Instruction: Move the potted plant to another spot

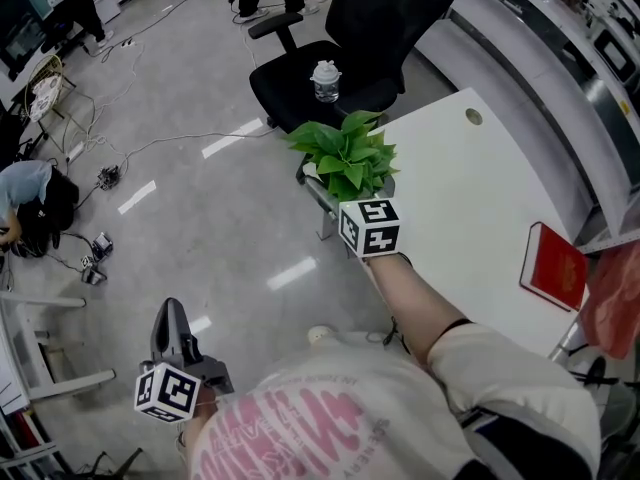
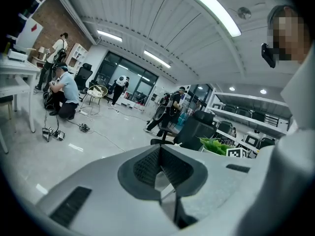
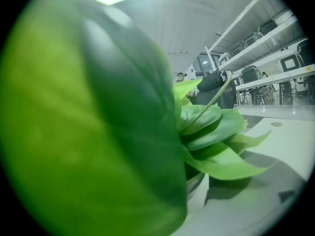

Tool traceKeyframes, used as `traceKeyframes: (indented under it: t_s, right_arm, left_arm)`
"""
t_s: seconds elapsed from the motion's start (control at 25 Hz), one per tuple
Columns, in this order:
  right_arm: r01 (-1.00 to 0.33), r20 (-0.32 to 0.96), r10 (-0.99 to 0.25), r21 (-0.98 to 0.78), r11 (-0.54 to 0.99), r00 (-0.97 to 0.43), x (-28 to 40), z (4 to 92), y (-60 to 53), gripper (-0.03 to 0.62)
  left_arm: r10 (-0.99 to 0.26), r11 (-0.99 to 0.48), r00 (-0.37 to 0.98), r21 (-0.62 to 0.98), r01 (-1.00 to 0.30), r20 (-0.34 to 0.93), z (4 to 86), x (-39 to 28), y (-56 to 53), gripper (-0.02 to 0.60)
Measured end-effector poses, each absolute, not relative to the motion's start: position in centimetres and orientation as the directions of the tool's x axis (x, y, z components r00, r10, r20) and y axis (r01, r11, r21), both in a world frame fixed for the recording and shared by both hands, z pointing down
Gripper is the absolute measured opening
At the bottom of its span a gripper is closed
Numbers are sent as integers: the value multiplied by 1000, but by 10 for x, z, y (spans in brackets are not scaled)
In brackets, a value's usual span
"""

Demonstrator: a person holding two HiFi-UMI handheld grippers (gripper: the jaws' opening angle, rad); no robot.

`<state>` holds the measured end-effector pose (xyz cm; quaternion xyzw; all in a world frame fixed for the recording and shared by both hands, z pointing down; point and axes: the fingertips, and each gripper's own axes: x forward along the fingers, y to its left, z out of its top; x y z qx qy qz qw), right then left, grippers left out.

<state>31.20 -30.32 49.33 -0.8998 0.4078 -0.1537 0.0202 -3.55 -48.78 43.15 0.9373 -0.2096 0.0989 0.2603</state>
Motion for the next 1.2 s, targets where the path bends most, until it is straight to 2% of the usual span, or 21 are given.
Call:
traceKeyframes:
  t_s: [0.8, 1.2]
  right_arm:
    - [-713, 292, -741, -217, -667, 605, 319, 495, -303, 561]
    - [-698, 253, -747, -268, -664, 615, 325, 474, -282, 560]
  left_arm:
    - [-344, -772, 893, 455, -445, 290, 430, -29, -489, 3]
    - [-280, -791, 918, 473, -387, 282, 429, 3, -485, 3]
